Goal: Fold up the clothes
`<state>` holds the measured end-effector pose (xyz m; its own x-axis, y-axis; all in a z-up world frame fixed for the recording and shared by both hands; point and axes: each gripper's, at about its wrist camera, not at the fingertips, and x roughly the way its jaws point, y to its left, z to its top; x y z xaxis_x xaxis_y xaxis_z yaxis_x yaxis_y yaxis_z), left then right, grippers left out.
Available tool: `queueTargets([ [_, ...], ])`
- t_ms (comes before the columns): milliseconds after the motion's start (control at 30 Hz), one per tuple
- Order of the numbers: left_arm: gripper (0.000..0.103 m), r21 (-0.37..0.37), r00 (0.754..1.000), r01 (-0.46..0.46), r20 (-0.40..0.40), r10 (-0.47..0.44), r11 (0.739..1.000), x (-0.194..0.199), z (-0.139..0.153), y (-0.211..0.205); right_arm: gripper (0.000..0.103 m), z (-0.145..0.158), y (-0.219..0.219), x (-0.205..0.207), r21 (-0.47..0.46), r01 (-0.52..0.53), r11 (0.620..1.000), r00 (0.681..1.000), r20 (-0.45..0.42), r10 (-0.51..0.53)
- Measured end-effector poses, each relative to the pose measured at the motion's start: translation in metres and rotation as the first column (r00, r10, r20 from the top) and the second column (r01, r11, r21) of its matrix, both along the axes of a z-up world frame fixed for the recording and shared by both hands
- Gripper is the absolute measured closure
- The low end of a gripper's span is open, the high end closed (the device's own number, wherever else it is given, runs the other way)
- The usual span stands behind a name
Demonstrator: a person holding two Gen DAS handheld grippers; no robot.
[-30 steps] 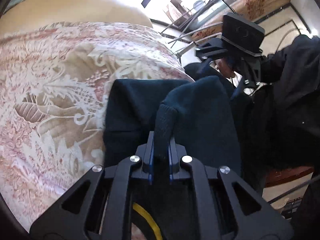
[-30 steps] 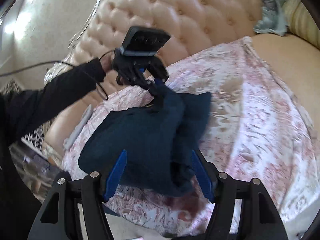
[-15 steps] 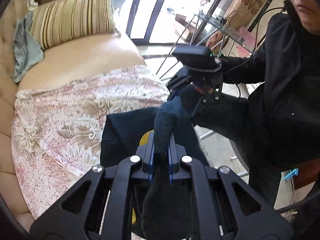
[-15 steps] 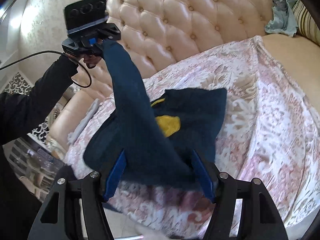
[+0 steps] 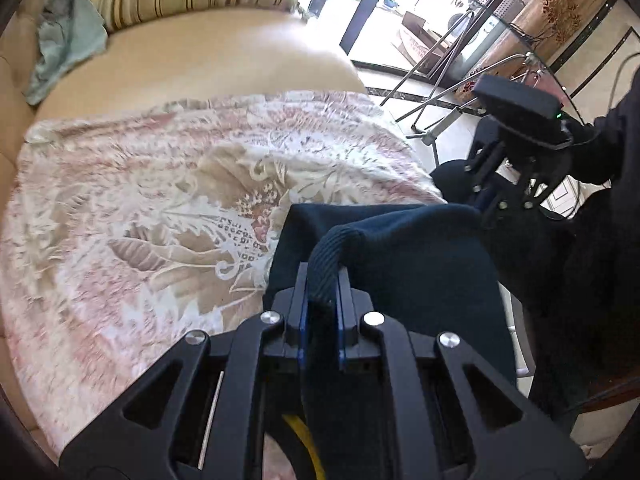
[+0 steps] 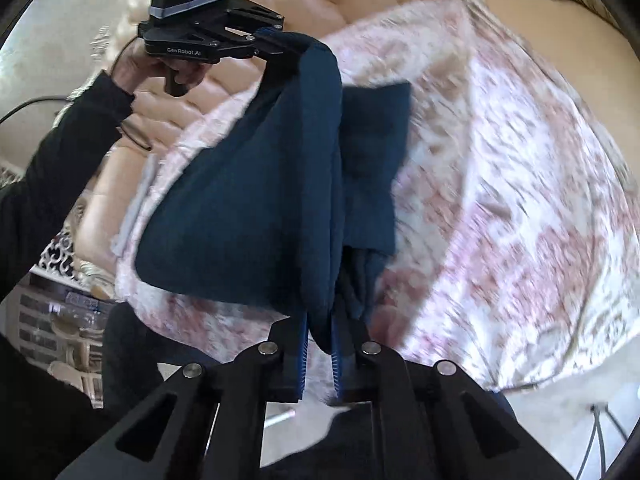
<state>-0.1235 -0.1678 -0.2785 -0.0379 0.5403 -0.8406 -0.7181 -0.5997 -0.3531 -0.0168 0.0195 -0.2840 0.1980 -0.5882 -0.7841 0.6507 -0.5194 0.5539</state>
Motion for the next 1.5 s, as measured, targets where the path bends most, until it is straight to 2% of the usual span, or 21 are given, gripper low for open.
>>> queueTargets([
  [200,0.090,0.042,1.000,-0.029,0.005,0.029,0.999,-0.009,-0.023,0.000,0.094,-0.015,0.007,-0.008,0.032,0.051,0.998,0.996,0.065,-0.053],
  [267,0.079,0.055,0.997,-0.076,0.015,0.075,0.996,-0.012,-0.029,-0.004,0.094,-0.017,0.004,-0.006,0.047,0.045,0.998,0.997,0.057,-0.048],
  [333,0.049,0.048,0.991,-0.133,-0.008,0.133,0.990,-0.012,-0.029,-0.012,0.094,-0.017,0.005,-0.006,0.054,0.047,0.997,0.997,0.060,-0.050],
  [400,0.043,0.054,0.980,-0.197,-0.015,0.198,0.979,-0.013,-0.028,-0.024,0.094,-0.016,0.006,-0.004,0.059,0.052,0.997,0.997,0.059,-0.055],
  [467,0.042,0.055,0.950,-0.304,-0.053,0.306,0.951,-0.014,-0.021,-0.040,0.094,-0.010,0.007,-0.001,0.061,0.058,0.996,0.997,0.056,-0.061],
  [500,0.042,0.047,0.930,-0.358,-0.076,0.360,0.933,-0.015,-0.019,-0.048,0.094,-0.007,0.007,0.000,0.062,0.061,0.996,0.996,0.054,-0.065],
  [567,0.042,0.054,0.863,-0.494,-0.092,0.497,0.868,-0.014,-0.011,-0.075,0.092,0.001,0.008,0.004,0.064,0.068,0.996,0.996,0.047,-0.071],
  [667,0.042,0.084,0.741,-0.662,-0.084,0.667,0.745,0.003,0.022,-0.100,0.086,0.024,0.014,0.011,0.075,0.084,0.994,0.996,-0.001,-0.084],
  [767,0.042,0.150,0.646,-0.747,-0.071,0.760,0.648,0.053,0.060,-0.098,0.059,0.047,0.025,0.009,0.082,0.106,0.991,0.993,-0.060,-0.101],
  [800,0.042,0.164,0.625,-0.758,-0.089,0.775,0.631,0.071,0.070,-0.085,0.050,0.054,0.029,0.007,0.080,0.117,0.990,0.991,-0.079,-0.111],
  [900,0.042,0.148,0.554,-0.815,-0.082,0.828,0.560,0.120,0.079,-0.062,0.049,0.073,0.032,-0.005,0.012,0.173,0.985,0.978,-0.120,-0.170],
  [1000,0.042,0.169,0.464,-0.876,0.041,0.885,0.451,0.165,0.065,-0.035,0.046,0.076,0.001,-0.011,-0.140,0.172,0.975,0.978,-0.097,-0.187],
  [1033,0.042,0.182,0.436,-0.890,0.078,0.896,0.418,0.180,0.057,-0.032,0.046,0.070,-0.014,-0.008,-0.125,0.165,0.978,0.976,-0.120,-0.180],
  [1067,0.042,0.201,0.433,-0.890,0.098,0.896,0.408,0.194,0.047,-0.036,0.046,0.063,-0.026,-0.006,-0.091,0.147,0.985,0.974,-0.159,-0.160],
  [1100,0.046,0.188,0.378,-0.915,0.096,0.921,0.356,0.213,0.036,-0.033,0.046,0.055,-0.039,-0.004,-0.056,0.130,0.990,0.971,-0.196,-0.139],
  [1133,0.056,0.151,0.332,-0.935,0.062,0.941,0.320,0.225,0.025,-0.032,0.046,0.047,-0.052,-0.001,-0.020,0.115,0.993,0.966,-0.233,-0.116],
  [1200,0.057,0.059,0.277,-0.958,-0.035,0.960,0.279,0.240,0.008,-0.020,0.046,0.031,-0.064,0.003,0.036,0.113,0.993,0.953,-0.285,-0.098],
  [1267,0.057,-0.043,0.260,-0.965,-0.026,0.965,0.258,0.238,-0.017,-0.012,0.046,0.019,-0.071,0.010,0.081,0.114,0.990,0.937,-0.340,-0.080],
  [1333,0.055,-0.053,0.249,-0.968,-0.127,0.960,0.244,0.235,-0.021,-0.003,0.045,0.014,-0.080,0.021,0.136,0.106,0.985,0.911,-0.411,-0.041],
  [1433,0.051,-0.078,0.206,-0.977,-0.128,0.970,0.197,0.231,-0.019,-0.001,0.043,0.010,-0.091,0.031,0.204,0.141,0.969,0.880,-0.475,-0.028],
  [1500,0.048,-0.062,0.202,-0.979,-0.104,0.974,0.196,0.229,-0.018,-0.004,0.042,0.008,-0.092,0.028,0.211,0.171,0.962,0.884,-0.464,-0.055],
])
